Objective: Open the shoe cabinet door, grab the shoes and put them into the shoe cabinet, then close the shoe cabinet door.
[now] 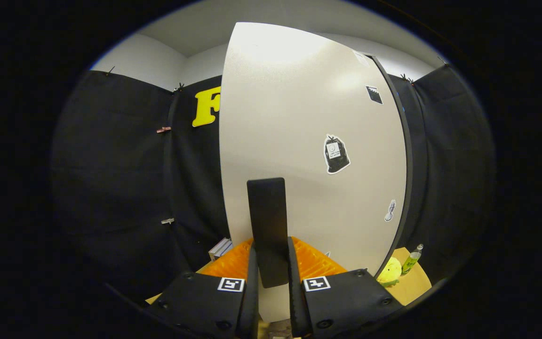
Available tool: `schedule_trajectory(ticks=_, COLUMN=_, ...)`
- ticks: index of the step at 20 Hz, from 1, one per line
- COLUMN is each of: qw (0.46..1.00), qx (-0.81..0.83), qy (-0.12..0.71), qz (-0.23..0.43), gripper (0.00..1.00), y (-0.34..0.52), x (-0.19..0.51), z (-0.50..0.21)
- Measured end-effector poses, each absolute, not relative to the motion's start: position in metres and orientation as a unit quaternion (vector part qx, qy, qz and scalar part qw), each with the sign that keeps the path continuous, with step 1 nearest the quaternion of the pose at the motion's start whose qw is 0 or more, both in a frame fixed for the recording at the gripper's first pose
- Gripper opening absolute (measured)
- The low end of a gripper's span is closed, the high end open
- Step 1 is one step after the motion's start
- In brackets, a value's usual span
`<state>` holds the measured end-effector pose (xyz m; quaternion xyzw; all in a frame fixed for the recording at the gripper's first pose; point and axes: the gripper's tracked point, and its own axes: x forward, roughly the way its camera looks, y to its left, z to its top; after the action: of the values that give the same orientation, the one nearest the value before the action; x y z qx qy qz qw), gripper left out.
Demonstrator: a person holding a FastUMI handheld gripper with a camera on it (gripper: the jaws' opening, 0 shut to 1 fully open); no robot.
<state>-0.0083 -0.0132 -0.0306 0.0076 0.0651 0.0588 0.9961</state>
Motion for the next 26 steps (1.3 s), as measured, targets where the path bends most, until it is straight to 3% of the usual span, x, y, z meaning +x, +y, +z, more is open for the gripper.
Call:
schedule_trajectory(ticks=12, qw=0.985, qx=-0.002, qy=0.066, qz=0.158, gripper=0.31, y=-0.063, x=-0.081, z=-0.018)
schedule_trajectory(ticks=26, qw=0.992, qx=0.006, qy=0.049, qz=0.112, gripper=0.30, y=-0.161, x=-0.135, z=0.003)
